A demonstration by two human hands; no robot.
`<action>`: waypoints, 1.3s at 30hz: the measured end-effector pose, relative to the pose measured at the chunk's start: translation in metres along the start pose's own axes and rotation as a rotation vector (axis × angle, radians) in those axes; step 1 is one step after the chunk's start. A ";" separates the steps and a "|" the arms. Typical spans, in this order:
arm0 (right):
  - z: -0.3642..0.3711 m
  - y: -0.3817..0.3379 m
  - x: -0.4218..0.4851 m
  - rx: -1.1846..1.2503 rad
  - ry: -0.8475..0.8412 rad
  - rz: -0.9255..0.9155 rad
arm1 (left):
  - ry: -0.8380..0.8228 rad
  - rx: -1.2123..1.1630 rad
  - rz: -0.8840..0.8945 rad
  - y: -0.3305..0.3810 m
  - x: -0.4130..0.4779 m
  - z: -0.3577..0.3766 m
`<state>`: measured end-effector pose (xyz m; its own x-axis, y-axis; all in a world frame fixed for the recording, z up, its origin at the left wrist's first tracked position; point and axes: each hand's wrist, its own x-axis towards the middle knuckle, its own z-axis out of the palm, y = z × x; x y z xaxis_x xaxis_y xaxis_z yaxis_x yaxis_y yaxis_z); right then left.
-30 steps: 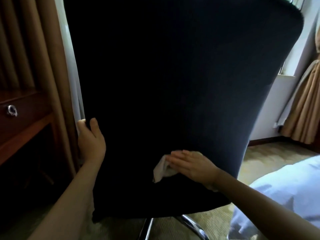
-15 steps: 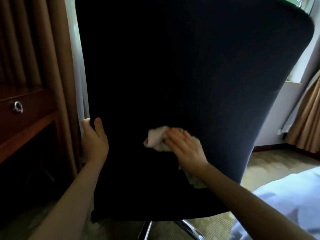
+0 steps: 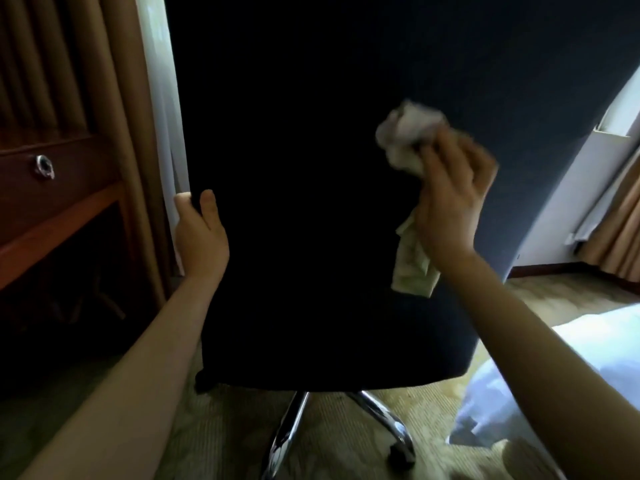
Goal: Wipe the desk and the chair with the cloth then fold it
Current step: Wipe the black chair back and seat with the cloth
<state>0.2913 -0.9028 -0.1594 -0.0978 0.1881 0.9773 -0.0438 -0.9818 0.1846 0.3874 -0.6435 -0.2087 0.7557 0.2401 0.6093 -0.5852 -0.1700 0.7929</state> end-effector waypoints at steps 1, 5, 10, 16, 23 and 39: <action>0.005 -0.003 0.012 -0.011 0.039 0.031 | 0.000 0.002 0.001 0.000 -0.001 0.001; 0.033 -0.043 0.006 0.024 -0.025 -0.062 | -0.020 -0.013 0.020 -0.004 -0.003 0.002; 0.054 -0.113 -0.083 0.328 -0.334 -0.276 | -0.153 -0.174 -0.044 -0.023 0.010 0.003; 0.054 -0.179 -0.226 0.535 -0.663 -0.477 | -0.367 -0.333 -0.118 -0.029 0.020 -0.013; 0.036 -0.179 -0.277 0.181 -0.884 -0.914 | -0.316 -0.350 -0.172 -0.032 0.028 -0.014; -0.040 0.066 -0.077 -0.090 -0.359 -0.444 | 0.229 0.155 -0.277 -0.061 0.065 0.026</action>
<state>0.2562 -0.9814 -0.2266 0.2924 0.5458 0.7853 -0.0893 -0.8020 0.5906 0.4798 -0.6421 -0.2172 0.7834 0.5010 0.3677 -0.3037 -0.2074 0.9299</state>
